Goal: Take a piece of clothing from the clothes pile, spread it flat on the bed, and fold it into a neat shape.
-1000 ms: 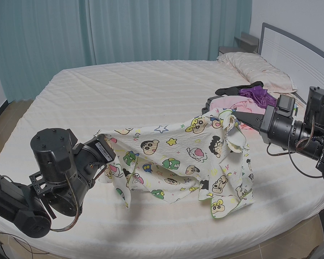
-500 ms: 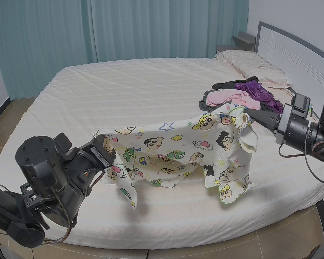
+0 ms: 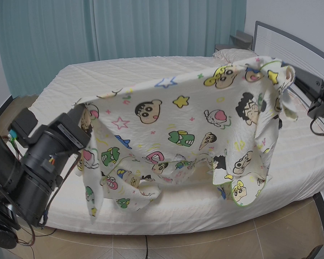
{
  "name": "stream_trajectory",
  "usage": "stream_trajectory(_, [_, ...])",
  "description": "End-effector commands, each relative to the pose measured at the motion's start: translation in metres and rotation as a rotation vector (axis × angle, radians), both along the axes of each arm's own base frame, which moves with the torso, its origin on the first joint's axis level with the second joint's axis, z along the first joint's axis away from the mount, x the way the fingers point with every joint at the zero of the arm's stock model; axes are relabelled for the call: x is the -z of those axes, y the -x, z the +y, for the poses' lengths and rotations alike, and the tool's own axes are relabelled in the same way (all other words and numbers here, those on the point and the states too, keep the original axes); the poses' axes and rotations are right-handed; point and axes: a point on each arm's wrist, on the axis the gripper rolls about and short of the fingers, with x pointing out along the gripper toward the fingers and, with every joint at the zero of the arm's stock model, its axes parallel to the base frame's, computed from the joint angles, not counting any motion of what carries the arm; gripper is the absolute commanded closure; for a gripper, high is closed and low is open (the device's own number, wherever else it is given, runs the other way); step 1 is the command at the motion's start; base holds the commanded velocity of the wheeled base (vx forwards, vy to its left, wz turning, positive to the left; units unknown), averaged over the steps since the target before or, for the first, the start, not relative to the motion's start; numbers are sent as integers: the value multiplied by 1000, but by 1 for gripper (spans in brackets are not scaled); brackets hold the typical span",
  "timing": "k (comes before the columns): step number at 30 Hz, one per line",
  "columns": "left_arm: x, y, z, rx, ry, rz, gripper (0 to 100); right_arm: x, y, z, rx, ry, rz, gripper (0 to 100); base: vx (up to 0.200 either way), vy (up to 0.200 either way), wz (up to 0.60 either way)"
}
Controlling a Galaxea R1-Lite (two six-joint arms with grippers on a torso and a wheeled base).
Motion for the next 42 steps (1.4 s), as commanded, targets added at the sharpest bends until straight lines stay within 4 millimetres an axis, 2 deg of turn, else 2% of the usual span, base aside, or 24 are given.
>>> stream_trajectory(1, [-38,10,12,-20,64,-119,100,-34,11,-10,27,-43,-106,100,0,0,0])
stream_trajectory(3, [-45,10,12,-25,63,-134,100,-46,6,-12,47,-48,-124,100,0,0,0])
stream_trajectory(6, [-51,7,11,-35,69,-147,100,-53,-4,-12,60,-46,-127,100,0,0,0])
stream_trajectory(8, [-56,-4,13,-77,59,-147,100,-59,-19,-10,72,-40,-119,100,0,0,0])
stream_trajectory(10, [-51,-19,11,-107,26,-119,100,-53,-41,-8,94,-26,-82,100,0,0,0])
stream_trajectory(11, [-50,-22,10,-111,22,-115,100,-51,-46,-8,98,-23,-73,100,0,0,0])
stream_trajectory(13, [-39,-38,6,-135,-13,-78,100,-36,-69,-5,119,-2,-20,100,0,0,0])
stream_trajectory(15, [-31,-50,3,-152,-35,-51,100,-29,-84,-6,136,8,8,100,0,0,0])
stream_trajectory(16, [-30,-52,3,-156,-39,-48,100,-28,-87,-6,137,9,11,100,200,0,0])
stream_trajectory(17, [-22,-65,-1,-172,-56,-24,100,-23,-99,-4,142,16,33,100,200,0,0])
stream_trajectory(19, [-16,-77,-3,-178,-59,-9,100,-11,-113,1,139,31,68,100,200,0,0])
stream_trajectory(22, [-6,-92,-7,-166,-45,16,100,-2,-125,8,132,43,92,100,200,0,0])
stream_trajectory(23, [-5,-92,-7,-161,-41,19,100,-2,-125,8,131,44,94,100,200,0,0])
stream_trajectory(27, [25,-96,-17,-65,-38,116,100,0,-125,17,105,48,95,100,50,0,0])
stream_trajectory(28, [27,-97,-18,-61,-38,120,100,0,-125,17,102,49,95,100,0,0,0])
stream_trajectory(29, [39,-99,-20,-48,-56,158,100,-2,-124,19,99,52,87,100,0,0,0])
stream_trajectory(32, [57,-106,-25,-45,-75,209,100,-7,-125,19,103,62,58,100,0,0,0])
stream_trajectory(33, [58,-107,-26,-45,-74,210,100,-7,-125,19,103,62,59,100,0,0,0])
stream_trajectory(35, [76,-113,-30,-20,-99,261,100,-8,-125,18,107,64,57,100,0,0,0])
stream_trajectory(38, [100,-118,-36,53,-129,337,100,-6,-126,16,116,65,59,100,0,0,0])
stream_trajectory(39, [100,-118,-36,53,-129,337,100,-6,-126,16,116,65,59,100,0,0,0])
stream_trajectory(40, [113,-120,-39,108,-130,389,100,-5,-125,15,119,67,64,100,0,0,0])
stream_trajectory(41, [113,-120,-39,108,-130,389,100,-5,-125,15,119,67,64,100,0,0,0])
stream_trajectory(42, [123,-120,-42,191,-126,454,100,-3,-126,15,122,69,70,100,0,0,0])
